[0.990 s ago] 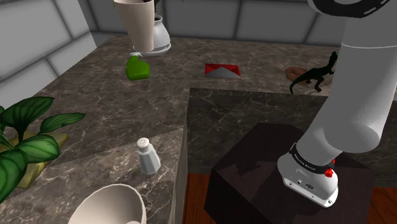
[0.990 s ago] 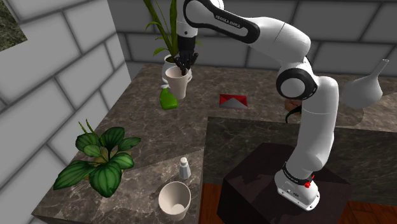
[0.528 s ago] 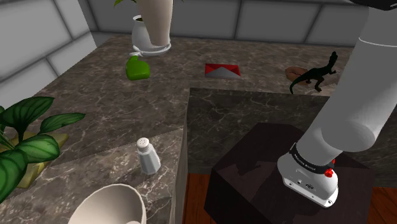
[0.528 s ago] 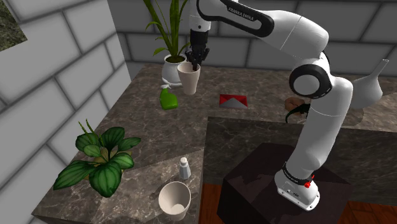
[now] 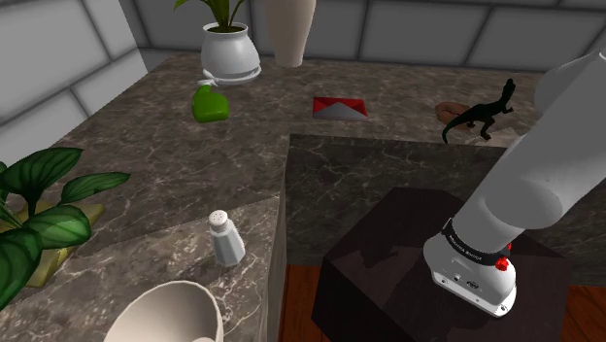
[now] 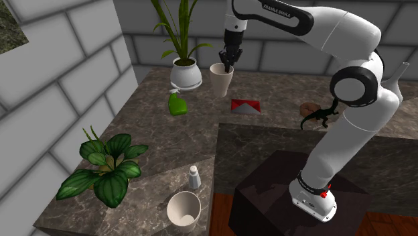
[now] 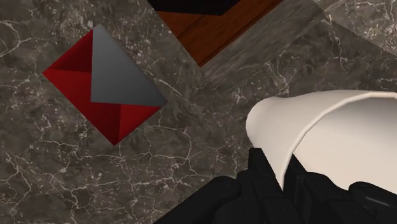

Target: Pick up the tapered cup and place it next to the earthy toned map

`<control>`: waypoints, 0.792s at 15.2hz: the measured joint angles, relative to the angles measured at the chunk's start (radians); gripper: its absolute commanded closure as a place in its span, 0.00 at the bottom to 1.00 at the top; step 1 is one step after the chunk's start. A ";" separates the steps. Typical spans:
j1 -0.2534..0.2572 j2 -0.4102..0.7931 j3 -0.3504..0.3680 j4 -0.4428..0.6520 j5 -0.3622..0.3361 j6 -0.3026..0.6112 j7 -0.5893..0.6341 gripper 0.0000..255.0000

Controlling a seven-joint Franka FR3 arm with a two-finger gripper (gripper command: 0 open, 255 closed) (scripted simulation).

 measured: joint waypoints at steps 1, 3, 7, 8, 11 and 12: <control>-0.013 -0.026 -0.015 -0.031 0.002 0.001 -0.028 1.00; -0.033 -0.082 -0.042 -0.096 0.003 0.003 -0.075 1.00; -0.070 -0.142 -0.099 -0.153 -0.006 -0.012 -0.169 1.00; -0.078 -0.166 -0.110 -0.178 -0.008 -0.014 -0.189 1.00; -0.105 -0.217 -0.157 -0.222 -0.022 -0.031 -0.262 1.00; -0.112 -0.231 -0.171 -0.236 -0.028 -0.032 -0.284 1.00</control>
